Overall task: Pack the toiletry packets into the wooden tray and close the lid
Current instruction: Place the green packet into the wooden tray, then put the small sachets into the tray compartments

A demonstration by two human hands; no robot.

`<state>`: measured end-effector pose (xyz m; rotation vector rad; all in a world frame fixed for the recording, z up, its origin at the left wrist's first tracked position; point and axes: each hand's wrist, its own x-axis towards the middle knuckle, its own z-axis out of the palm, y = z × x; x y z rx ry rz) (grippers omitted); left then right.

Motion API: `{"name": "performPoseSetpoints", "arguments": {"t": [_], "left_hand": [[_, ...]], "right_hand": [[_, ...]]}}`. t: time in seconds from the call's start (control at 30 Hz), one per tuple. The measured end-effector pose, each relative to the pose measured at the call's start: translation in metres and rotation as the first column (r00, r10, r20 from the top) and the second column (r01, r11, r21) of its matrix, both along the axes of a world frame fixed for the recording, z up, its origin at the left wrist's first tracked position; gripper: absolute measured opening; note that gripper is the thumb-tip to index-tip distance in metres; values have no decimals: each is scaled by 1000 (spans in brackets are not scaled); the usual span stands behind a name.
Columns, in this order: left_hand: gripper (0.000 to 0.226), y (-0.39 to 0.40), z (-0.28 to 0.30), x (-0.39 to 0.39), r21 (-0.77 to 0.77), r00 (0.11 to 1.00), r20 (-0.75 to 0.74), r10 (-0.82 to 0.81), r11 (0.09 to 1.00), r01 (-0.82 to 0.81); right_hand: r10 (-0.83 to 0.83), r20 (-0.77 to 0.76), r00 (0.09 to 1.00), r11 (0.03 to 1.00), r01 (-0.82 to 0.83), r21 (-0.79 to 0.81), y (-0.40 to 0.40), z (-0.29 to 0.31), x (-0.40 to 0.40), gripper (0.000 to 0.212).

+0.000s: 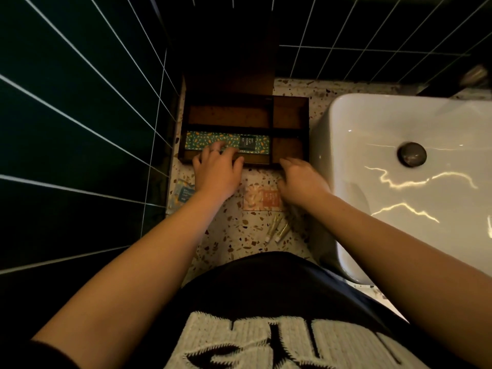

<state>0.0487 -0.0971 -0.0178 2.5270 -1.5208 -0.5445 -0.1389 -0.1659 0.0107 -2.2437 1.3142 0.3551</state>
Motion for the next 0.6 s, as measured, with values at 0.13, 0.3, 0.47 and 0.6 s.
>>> {"name": "performPoseSetpoints", "arguments": {"t": [0.13,0.3,0.47,0.6], "left_hand": [[32,35,6,1,-185,983,-67,171,966,-180],[40,78,-7,5,-128,955,-67,291,946,-297],[63,90,-21,11,102,942,-10,335,938,-332],[68,91,-19,10,150,932,5,363,921,-360]], "right_hand": [[72,122,990,987,-53,-151,23,1,-1,53],[187,85,979,978,-177,-107,48,-15,9,42],[260,-84,962,960,-266,-82,50,-28,16,52],[269,-144,952,954,-283,-95,47,-33,19,55]]}}
